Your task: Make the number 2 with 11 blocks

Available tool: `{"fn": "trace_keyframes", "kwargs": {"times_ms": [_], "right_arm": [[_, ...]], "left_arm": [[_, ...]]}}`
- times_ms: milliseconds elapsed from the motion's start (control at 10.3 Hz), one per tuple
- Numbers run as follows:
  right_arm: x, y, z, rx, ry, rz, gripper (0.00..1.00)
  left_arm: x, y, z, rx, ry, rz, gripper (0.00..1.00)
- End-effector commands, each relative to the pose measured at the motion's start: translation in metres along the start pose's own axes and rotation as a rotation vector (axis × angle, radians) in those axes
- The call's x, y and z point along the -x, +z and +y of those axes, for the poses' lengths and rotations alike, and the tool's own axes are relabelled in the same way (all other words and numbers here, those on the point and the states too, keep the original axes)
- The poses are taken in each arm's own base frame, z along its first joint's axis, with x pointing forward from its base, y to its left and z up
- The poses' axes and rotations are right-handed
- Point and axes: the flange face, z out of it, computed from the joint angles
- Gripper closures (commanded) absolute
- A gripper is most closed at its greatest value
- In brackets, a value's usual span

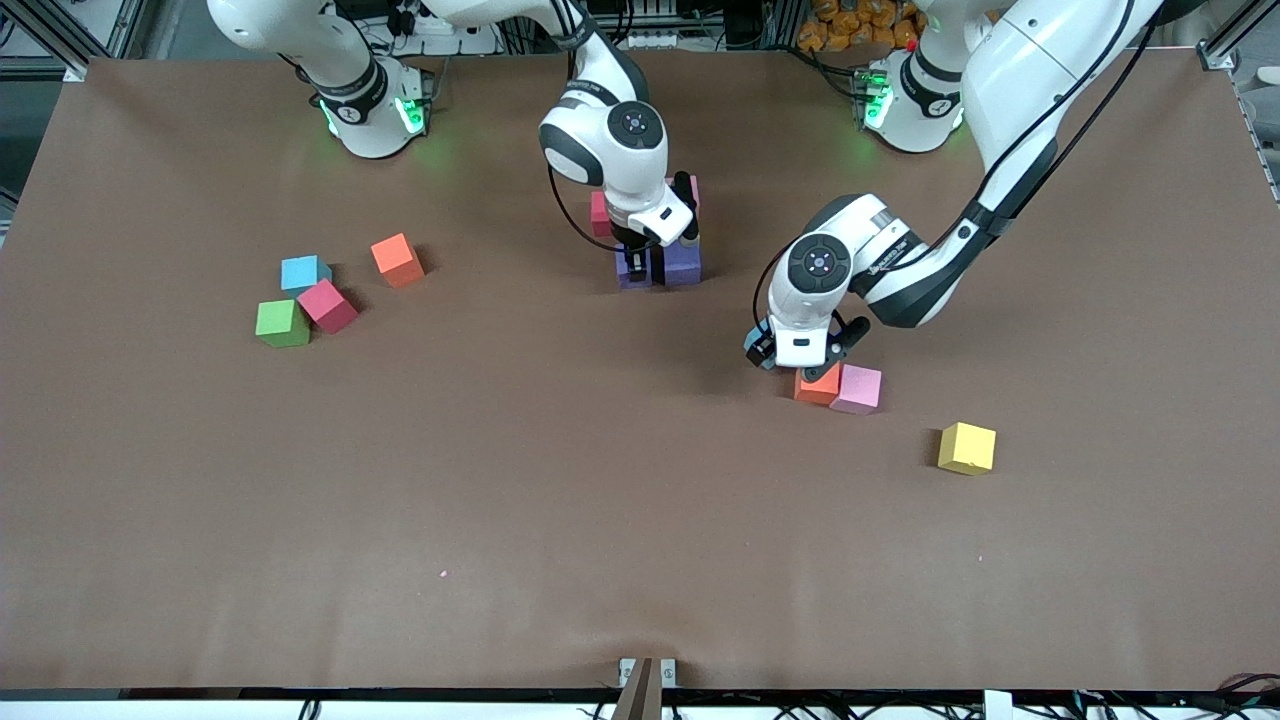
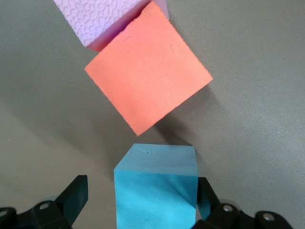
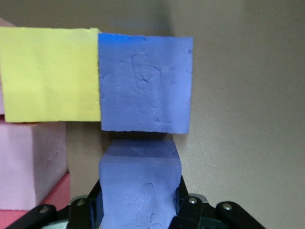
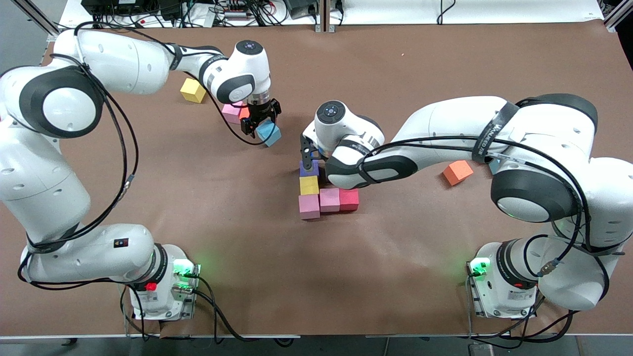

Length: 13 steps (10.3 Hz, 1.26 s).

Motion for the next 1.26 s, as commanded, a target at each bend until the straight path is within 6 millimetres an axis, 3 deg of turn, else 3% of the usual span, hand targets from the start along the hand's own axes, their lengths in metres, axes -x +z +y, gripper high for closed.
{"fn": "trace_keyframes", "kwargs": {"times_ms": [0, 778, 972, 1167], "right_arm": [[-0.008, 0.003, -0.003, 0.002, 0.015, -0.006, 0.94], [-0.022, 0.003, 0.001, 0.013, 0.015, 0.008, 0.93], [-0.024, 0.003, 0.002, 0.014, 0.018, 0.011, 0.93], [-0.025, 0.003, 0.003, 0.015, 0.036, 0.012, 0.86]], "left_arm": [[-0.001, -0.002, 0.001, -0.002, 0.019, -0.005, 0.00], [-0.003, 0.000, 0.002, -0.012, 0.018, -0.011, 0.00], [-0.002, 0.005, 0.003, -0.018, 0.018, -0.022, 0.09], [-0.003, 0.008, 0.006, -0.016, 0.014, -0.032, 0.09]]}}
